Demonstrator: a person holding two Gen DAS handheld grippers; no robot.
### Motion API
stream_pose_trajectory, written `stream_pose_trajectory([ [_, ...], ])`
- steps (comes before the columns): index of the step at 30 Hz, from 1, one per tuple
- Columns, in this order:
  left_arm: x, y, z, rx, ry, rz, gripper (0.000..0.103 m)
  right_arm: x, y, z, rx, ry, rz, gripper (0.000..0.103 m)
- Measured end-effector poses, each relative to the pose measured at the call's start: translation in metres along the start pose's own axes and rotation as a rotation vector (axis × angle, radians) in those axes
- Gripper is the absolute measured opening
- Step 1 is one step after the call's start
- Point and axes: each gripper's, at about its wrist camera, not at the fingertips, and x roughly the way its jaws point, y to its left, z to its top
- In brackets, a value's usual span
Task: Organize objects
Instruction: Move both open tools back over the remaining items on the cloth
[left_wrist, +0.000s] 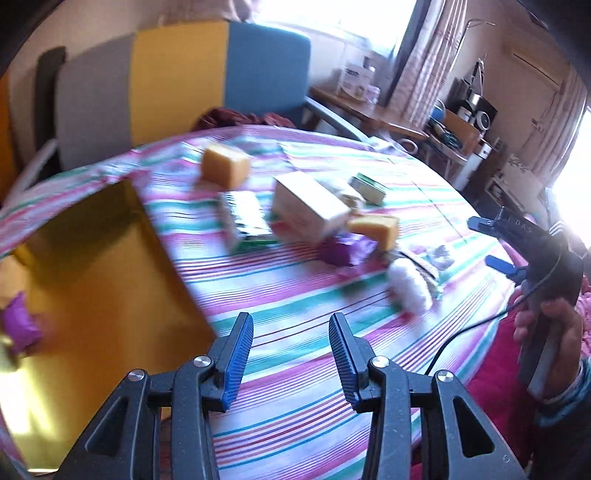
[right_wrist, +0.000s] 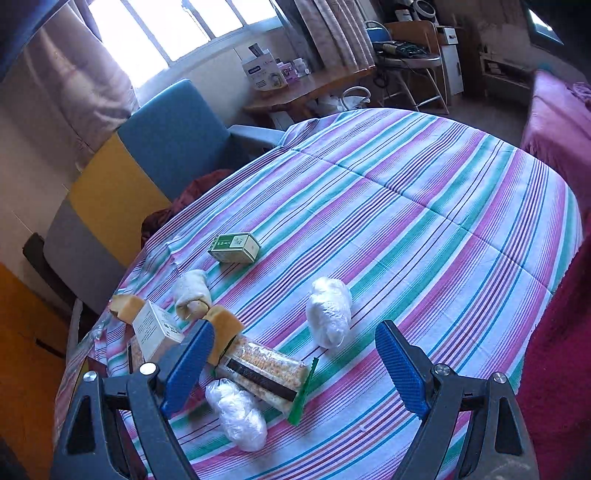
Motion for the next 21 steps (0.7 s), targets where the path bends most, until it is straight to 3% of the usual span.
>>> stream_pose_trajectory([
  [4,0.027,-0.017,0.011,-0.022,0.067,-0.052,0.043,0.004,-0.001,-0.002,0.012,0.032,0.027,0.090],
  [12,0.076,-0.023,0.037,-0.182,0.178,-0.147,0.044,0.014,0.003,-0.011,0.002,0.094,0.069,0.090],
  [17,0.102,-0.030,0.061,-0.246,0.188,-0.159,0.049,0.015,0.005,-0.010,-0.007,0.102,0.084,0.091],
  [21,0.127,-0.032,0.078,-0.281,0.202,-0.122,0.052,0.015,0.005,-0.010,-0.005,0.105,0.099,0.091],
])
